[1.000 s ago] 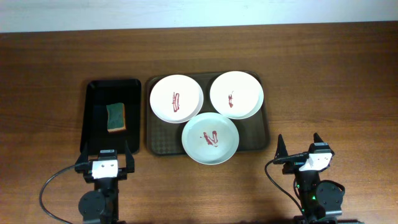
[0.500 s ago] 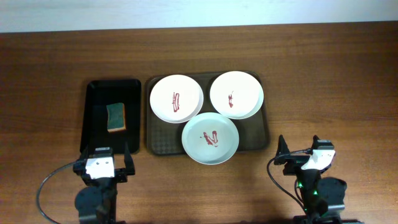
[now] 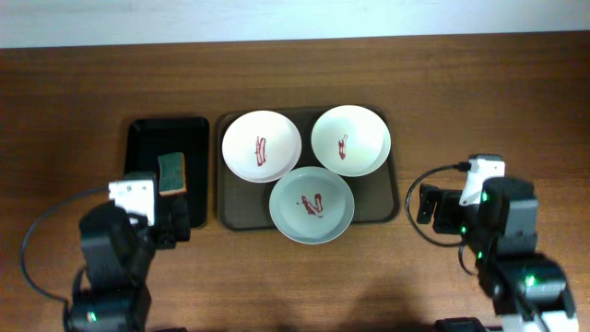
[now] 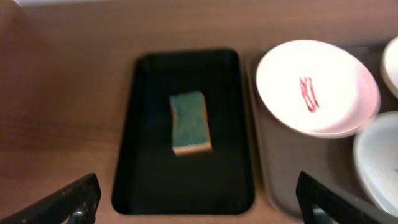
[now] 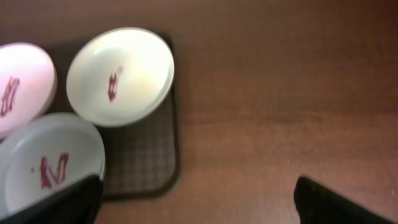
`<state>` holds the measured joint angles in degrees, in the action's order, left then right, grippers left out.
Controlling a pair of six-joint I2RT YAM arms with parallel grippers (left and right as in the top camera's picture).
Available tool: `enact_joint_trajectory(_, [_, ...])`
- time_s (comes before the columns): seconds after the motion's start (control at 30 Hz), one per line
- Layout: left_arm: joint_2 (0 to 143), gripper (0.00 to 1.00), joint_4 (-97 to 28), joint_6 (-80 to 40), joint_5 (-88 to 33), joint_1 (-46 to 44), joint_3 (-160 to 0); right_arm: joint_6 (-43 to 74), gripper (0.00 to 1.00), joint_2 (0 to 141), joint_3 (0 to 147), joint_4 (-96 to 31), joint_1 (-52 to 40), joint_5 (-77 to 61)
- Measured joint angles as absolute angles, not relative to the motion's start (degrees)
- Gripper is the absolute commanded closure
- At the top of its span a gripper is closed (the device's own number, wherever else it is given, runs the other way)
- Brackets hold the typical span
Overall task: Clean dirty plates on tray and stack at the side
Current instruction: 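Move the left gripper over the green sponge and the right gripper toward the plates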
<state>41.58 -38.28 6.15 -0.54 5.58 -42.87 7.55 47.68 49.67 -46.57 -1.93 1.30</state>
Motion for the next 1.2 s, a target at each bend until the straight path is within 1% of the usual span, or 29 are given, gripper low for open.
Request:
enact_joint_trajectory(0.1, [47.68, 0.01, -42.59, 6.15, -3.44, 5.61, -48.90, 7.55, 0.01, 52.90, 55.31, -49.45, -1.93, 1.26])
enact_joint_trajectory(0.23, [52.38, 0.01, -44.36, 6.15, -9.41, 5.61, -52.47, 7.55, 0.01, 57.08, 56.69, -50.70, -1.93, -0.23])
enact_joint_trajectory(0.37, [53.43, 0.01, -44.45, 6.15, -14.24, 5.61, -52.90, 7.53, 0.01, 58.13, 56.69, -51.24, -1.93, -1.83])
enact_joint_trajectory(0.53, [53.43, 0.01, -44.45, 6.15, -16.16, 5.61, -53.06, 7.53, 0.01, 58.08, 56.69, -52.99, -1.93, -2.63])
enact_joint_trajectory(0.83, [53.43, 0.01, -44.38, 6.17, -16.51, 5.61, -53.06, 7.57, 0.01, 58.13, 56.69, -50.87, -1.93, -2.55])
enact_joint_trajectory(0.97, [53.95, 0.01, -44.21, 6.15, -14.09, 5.61, -53.17, 7.57, 0.01, 58.74, 56.69, -50.39, -1.93, -2.39])
enact_joint_trajectory(1.2, [59.20, 0.01, -45.17, 4.14, -10.07, 5.58, -56.42, 7.53, 0.01, 59.33, 56.69, -48.07, -1.91, -2.35])
